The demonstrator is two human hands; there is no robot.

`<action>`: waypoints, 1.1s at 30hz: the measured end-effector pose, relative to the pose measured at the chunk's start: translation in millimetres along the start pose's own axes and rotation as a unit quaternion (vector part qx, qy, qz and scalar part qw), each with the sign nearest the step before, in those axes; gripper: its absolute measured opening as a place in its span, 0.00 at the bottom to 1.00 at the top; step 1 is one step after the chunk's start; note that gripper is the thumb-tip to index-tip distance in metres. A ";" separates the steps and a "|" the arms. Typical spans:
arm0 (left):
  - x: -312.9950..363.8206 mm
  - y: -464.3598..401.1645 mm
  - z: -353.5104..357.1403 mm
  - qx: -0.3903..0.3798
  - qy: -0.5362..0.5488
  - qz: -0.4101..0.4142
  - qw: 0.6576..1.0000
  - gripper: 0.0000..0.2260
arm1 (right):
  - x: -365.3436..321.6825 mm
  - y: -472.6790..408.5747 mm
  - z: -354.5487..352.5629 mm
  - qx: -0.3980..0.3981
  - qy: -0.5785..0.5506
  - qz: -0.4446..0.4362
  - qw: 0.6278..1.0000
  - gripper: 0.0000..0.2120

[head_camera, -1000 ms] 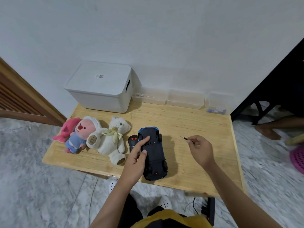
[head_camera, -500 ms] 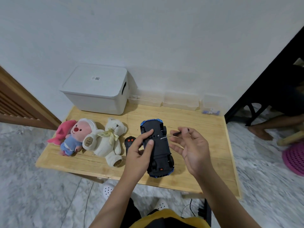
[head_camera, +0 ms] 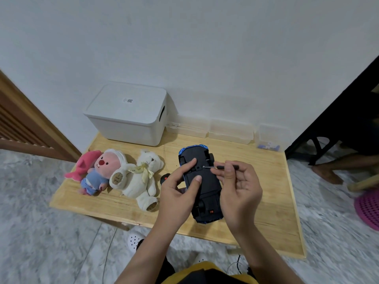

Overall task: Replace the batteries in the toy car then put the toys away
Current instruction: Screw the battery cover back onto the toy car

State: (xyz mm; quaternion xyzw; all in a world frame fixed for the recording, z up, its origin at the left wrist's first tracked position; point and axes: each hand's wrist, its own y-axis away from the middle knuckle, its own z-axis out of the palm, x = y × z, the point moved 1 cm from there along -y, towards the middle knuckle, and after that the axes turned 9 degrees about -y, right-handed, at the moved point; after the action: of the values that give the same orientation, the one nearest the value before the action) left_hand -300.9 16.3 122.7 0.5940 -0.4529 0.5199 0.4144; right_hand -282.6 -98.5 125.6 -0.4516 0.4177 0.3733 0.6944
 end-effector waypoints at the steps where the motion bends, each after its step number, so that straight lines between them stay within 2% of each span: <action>1: 0.4 -1.1 -0.5 0.002 0.002 -0.001 1.000 0.17 | 0.2 -0.3 1.0 -0.003 0.004 -0.007 1.000 0.04; 6: -0.8 -3.6 -3.4 0.011 0.018 -0.014 1.000 0.18 | 1.7 -2.4 6.2 -0.005 0.007 -0.023 1.000 0.07; 10: -1.0 -5.9 -4.9 0.016 0.032 -0.027 0.999 0.17 | 5.0 -2.9 8.6 -0.014 0.010 -0.037 0.999 0.04; 19: -1.7 -6.4 -5.1 0.018 0.032 -0.031 0.999 0.18 | 10.4 -22.2 9.6 -0.114 0.115 -0.154 0.975 0.04; 27: -3.0 -6.5 -5.0 0.015 0.049 -0.036 0.998 0.18 | 2.2 -47.7 10.9 -0.242 0.143 -0.086 0.956 0.12; 31: -2.2 -7.4 -4.5 0.019 0.061 -0.037 0.997 0.18 | -0.8 -52.2 12.1 -0.245 0.157 -0.115 0.950 0.11; 33: -0.9 -8.5 -5.8 0.024 0.064 -0.033 0.997 0.18 | -0.1 -50.6 11.8 -0.233 0.138 -0.101 0.957 0.09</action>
State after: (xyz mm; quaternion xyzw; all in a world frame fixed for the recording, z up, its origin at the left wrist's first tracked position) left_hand -294.2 24.1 122.3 0.5839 -0.3930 0.5538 0.4448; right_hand -234.5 -103.2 144.4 -0.6877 0.3632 0.3226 0.5395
